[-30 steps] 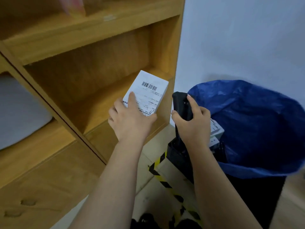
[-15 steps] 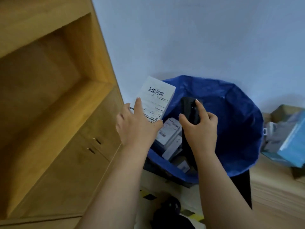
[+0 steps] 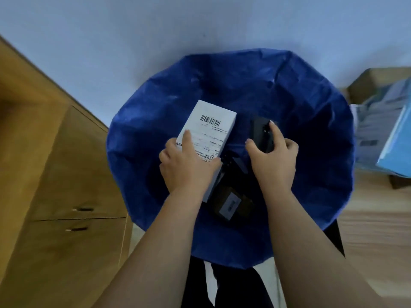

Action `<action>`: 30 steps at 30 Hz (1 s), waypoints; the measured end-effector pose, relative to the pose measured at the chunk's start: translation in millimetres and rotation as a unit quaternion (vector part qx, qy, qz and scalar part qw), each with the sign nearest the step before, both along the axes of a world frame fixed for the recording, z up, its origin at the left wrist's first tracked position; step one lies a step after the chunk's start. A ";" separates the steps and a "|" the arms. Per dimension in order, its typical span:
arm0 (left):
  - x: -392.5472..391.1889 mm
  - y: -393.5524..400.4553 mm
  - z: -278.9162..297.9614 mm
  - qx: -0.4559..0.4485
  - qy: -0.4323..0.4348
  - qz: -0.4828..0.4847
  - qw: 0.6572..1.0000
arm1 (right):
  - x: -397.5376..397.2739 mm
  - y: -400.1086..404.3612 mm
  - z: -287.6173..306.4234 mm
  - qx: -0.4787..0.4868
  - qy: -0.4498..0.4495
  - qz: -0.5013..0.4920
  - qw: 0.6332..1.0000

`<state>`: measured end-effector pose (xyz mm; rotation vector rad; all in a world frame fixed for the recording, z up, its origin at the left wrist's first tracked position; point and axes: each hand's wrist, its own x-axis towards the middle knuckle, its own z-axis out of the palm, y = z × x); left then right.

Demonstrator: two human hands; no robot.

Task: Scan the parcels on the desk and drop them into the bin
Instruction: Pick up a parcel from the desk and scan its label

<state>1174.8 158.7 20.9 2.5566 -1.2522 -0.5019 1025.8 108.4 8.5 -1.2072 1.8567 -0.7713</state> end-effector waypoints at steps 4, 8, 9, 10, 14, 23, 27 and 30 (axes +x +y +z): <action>3.6 -25.2 -48.4 0.042 0.022 -0.028 0.998 | 0.6 -1.1 -50.1 0.052 0.019 -0.048 0.997; -0.2 -37.8 -96.7 0.089 0.038 -0.043 0.994 | 7.5 1.4 -92.8 0.107 0.013 -0.080 0.991; 0.1 -38.9 -108.1 0.100 0.040 -0.046 0.993 | 9.6 1.9 -102.6 0.116 0.012 -0.082 0.990; 1.4 -39.6 -118.6 0.109 0.040 -0.045 0.992 | 12.0 2.5 -110.9 0.124 0.012 -0.081 0.989; 10.0 -42.3 -152.4 0.124 0.045 -0.033 0.991 | 20.9 2.1 -138.4 0.143 0.013 -0.082 0.986; 18.8 -39.7 -187.0 0.134 0.052 -0.067 0.987 | 37.6 -0.1 -168.4 0.163 0.014 -0.103 0.981; 22.5 -39.6 -192.9 0.148 0.053 -0.073 0.985 | 42.6 -2.4 -169.4 0.163 0.021 -0.108 0.981; 25.9 -41.5 -194.6 0.161 0.044 -0.077 0.983 | 47.0 -1.3 -169.1 0.163 0.026 -0.106 0.981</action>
